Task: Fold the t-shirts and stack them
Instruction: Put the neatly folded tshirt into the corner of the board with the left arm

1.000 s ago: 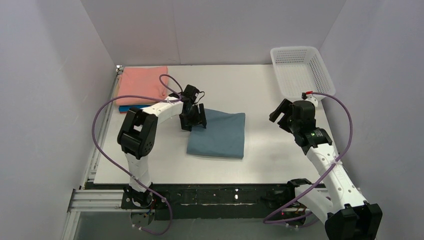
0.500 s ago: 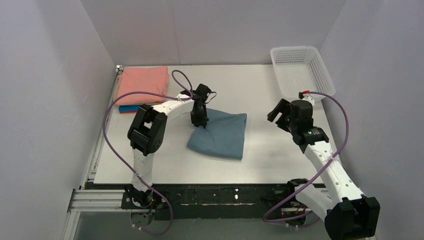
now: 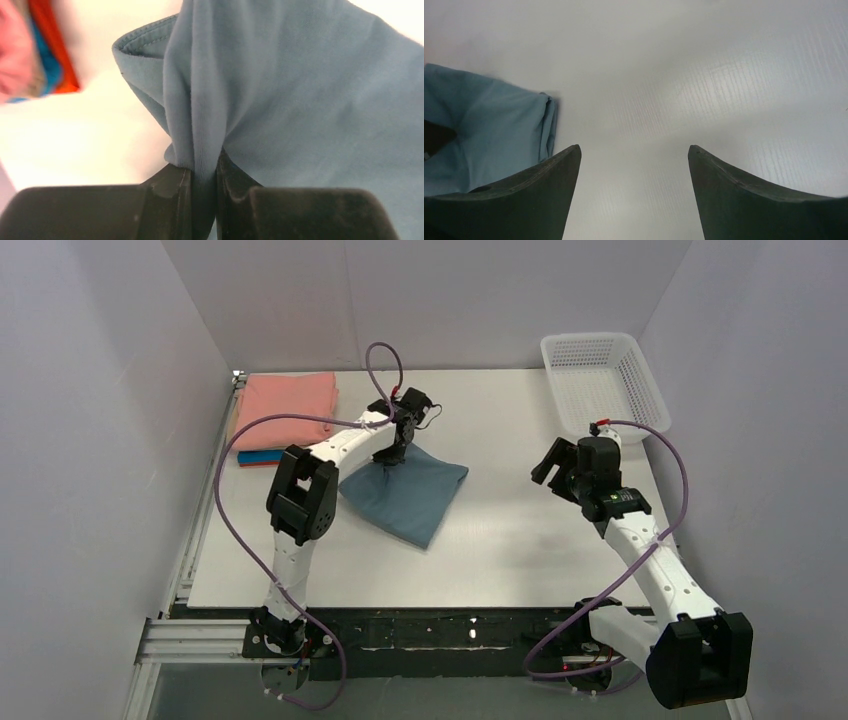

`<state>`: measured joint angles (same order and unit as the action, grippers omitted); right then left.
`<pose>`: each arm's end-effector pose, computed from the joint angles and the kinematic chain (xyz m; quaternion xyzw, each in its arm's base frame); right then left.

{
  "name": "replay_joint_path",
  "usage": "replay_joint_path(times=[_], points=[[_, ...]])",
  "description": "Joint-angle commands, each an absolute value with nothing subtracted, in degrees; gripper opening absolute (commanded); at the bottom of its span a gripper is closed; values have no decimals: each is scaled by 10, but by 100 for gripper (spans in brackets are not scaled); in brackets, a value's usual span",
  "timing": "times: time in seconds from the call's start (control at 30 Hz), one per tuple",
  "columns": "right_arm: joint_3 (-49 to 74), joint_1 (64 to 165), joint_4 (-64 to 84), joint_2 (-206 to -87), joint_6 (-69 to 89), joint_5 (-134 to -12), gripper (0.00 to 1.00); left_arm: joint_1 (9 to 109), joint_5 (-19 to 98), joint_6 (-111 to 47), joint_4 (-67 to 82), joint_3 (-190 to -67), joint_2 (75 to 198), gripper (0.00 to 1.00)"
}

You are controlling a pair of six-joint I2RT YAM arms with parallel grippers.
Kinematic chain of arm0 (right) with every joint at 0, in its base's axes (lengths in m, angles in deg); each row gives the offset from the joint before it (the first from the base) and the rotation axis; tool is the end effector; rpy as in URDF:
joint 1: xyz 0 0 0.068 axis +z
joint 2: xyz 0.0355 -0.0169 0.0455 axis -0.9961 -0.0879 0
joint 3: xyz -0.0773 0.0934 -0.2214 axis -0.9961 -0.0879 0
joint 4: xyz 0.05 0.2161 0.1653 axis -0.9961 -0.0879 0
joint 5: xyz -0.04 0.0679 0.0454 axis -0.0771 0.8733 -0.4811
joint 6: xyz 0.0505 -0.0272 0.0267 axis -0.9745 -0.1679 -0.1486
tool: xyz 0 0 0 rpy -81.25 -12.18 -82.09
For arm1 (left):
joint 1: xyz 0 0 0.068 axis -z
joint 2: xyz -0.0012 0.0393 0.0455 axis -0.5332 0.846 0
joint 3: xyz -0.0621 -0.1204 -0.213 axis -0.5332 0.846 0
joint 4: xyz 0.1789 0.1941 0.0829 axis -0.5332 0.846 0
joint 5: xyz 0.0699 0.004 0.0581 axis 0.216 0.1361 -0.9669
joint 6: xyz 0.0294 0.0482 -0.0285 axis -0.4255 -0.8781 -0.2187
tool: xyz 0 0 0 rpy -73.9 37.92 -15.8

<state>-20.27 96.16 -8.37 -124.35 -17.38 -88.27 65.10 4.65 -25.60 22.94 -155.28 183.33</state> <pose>0.2585 0.0443 0.2395 0.2077 0.8576 0.1228 0.4542 0.4381 -0.2574 0.2033 0.0129 0.8742 -0.0036 0.4853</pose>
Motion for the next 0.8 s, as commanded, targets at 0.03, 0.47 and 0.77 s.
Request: replay_joint_path(times=[0.03,0.47,0.77], points=[[-165,958,-59,-1257,-149,-866,86,618,-56,-374,273,-1614,1830,0],[-137,956,-74,-1287,-111,-854,83,527,-54,-499,242,-1733,1823,0],[-118,955,-101,-1309,-107,-840,80,514,-61,-558,242,-1821,1830,0]])
